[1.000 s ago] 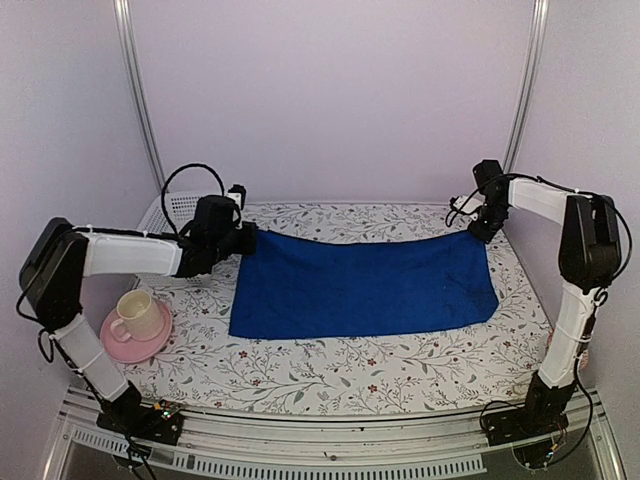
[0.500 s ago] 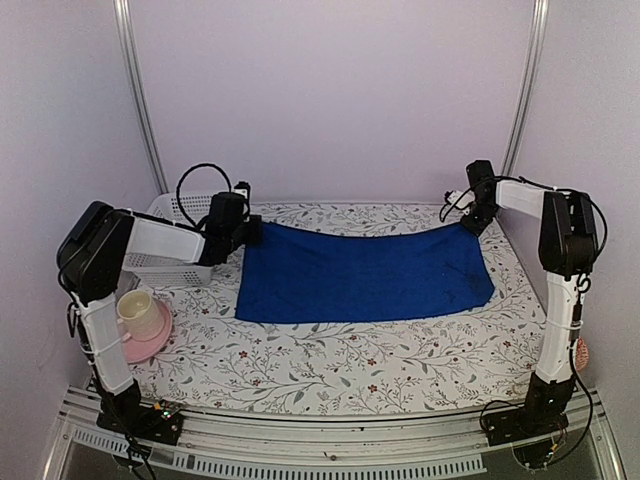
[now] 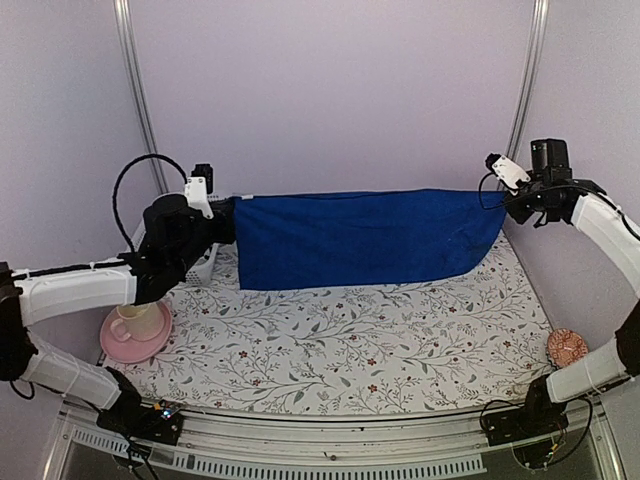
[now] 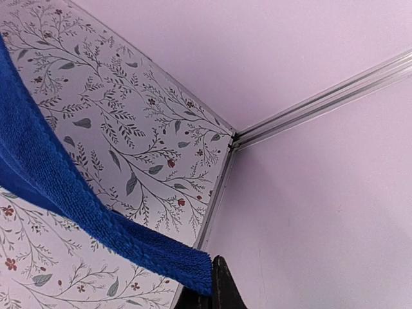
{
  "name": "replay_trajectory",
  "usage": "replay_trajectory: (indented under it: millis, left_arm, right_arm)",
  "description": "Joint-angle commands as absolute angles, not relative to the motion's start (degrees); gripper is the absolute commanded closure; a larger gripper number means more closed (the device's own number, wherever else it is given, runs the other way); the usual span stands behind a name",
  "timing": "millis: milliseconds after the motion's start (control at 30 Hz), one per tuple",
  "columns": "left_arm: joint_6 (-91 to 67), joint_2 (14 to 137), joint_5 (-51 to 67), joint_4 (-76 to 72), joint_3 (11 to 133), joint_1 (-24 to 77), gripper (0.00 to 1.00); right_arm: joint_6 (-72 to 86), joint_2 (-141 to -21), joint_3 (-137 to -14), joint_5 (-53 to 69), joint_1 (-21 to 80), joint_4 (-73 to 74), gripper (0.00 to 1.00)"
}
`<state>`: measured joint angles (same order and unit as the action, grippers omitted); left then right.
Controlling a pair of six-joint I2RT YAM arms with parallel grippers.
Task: Roll the towels
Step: Flatten out the towel at the center of the board.
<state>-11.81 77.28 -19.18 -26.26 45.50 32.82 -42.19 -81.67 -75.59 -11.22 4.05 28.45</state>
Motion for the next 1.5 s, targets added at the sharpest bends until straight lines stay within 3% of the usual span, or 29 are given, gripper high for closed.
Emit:
replay_trajectory:
  millis: [0, 167, 333, 500, 633, 800, 967, 1200, 1467]
  left_arm:
    - [-12.07, 66.90, -26.41, -24.55, 38.63, 38.83, 1.00]
    - [-12.43, 54.72, -32.59, -21.71, 34.27, 46.00, 1.00]
    - [-11.67, 51.59, -37.50, -20.01, 34.38, 49.33, 1.00]
    - [-12.17, 64.39, -40.14, -18.04, 40.95, 47.37, 1.00]
    - [-15.70, 78.97, -33.58, -16.21, 47.81, 41.15, 1.00]
    - [-12.11, 97.81, -36.15, -17.28, 59.80, 37.79, 1.00]
    - [-8.20, 110.44, -41.48, -17.41, 71.45, 36.49, 1.00]
    - [-7.62, 116.43, -42.73, -18.39, 74.38, 33.08, 1.00]
    - [-5.98, 115.05, -39.62, -20.81, 70.46, 31.66, 1.00]
  right_arm:
    - [-41.10, -70.52, -66.96, -6.78, 3.74, 30.65, 0.97]
    - [-40.22, -57.77, -64.54, -4.76, 3.85, 36.14, 0.97]
    - [-38.70, -54.90, -65.27, -6.68, 3.82, 36.92, 0.96]
    - [-37.80, -67.90, -63.32, -9.46, 3.80, 33.56, 0.95]
    - [-38.51, -83.08, -64.66, -11.84, 3.30, 26.50, 0.96]
    - [-38.90, -103.75, -77.12, -13.29, 2.39, 25.17, 0.96]
    - [-38.67, -117.00, -88.05, -14.63, 2.25, 23.80, 0.97]
    - [-39.99, -120.73, -92.30, -13.46, 2.17, 18.55, 0.97]
    - [-41.14, -119.30, -88.27, -9.90, 1.55, 18.41, 0.97]
